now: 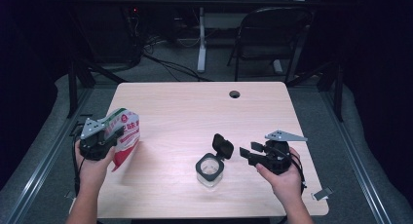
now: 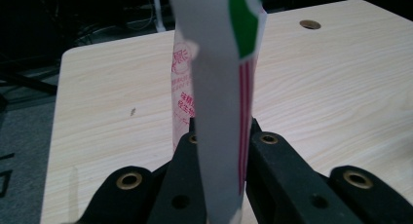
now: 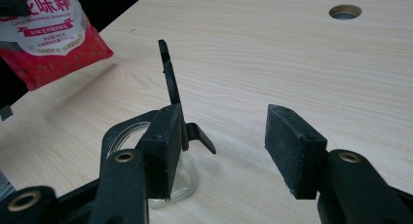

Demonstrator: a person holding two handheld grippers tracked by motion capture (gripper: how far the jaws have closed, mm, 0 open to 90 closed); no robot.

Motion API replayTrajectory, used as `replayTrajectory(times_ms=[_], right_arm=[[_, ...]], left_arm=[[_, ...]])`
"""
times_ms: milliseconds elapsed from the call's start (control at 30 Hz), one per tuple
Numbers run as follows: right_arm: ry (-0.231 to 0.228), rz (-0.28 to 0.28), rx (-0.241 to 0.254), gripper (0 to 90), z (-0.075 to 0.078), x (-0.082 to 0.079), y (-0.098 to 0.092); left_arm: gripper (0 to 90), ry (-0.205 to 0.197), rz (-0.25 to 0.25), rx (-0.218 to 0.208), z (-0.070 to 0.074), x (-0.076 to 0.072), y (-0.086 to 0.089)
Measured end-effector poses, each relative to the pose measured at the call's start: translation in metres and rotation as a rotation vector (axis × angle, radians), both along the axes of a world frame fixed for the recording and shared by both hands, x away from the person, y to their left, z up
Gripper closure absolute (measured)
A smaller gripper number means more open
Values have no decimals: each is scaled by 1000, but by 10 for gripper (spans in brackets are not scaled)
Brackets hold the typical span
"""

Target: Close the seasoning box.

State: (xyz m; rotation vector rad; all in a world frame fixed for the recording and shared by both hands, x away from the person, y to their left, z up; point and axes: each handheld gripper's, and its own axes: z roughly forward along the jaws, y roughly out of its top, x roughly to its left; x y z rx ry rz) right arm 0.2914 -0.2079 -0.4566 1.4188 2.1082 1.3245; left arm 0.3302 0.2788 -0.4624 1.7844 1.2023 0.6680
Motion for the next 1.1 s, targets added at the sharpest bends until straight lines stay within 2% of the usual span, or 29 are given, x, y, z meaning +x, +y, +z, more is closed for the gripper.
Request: replayTrajectory(times_ms=[200, 267, 467, 567, 600, 667, 733, 867, 1100], right_arm=[[-7, 3, 0, 477, 1, -1, -1], [-7, 2, -2, 477, 2, -1, -1], [-13, 12, -18, 475, 1, -2, 0], [-21, 4, -22, 475, 1, -2, -1], [-21, 1, -19, 475, 2, -2, -1], [-26, -1, -9, 475, 2, -3, -2], [-26, -1, -20, 475, 3, -4, -2], [-32, 14, -18, 475, 3, -5, -1], [-45, 42, -28, 558, 5, -9, 2]], left_arm=[[900, 3, -54, -18, 5, -2, -10], [900, 2, -64, -14, 6, -2, -12], [900, -13, -140, -4, 13, -8, -32], [900, -10, -180, 19, 14, -10, -43], [900, -10, -180, 19, 14, -10, -43], [900, -8, -222, 25, 14, -11, -53], [900, -5, -234, 25, 13, -11, -56], [900, 9, -296, 26, 11, -12, -71], [900, 22, -359, 48, 7, -15, -88]])
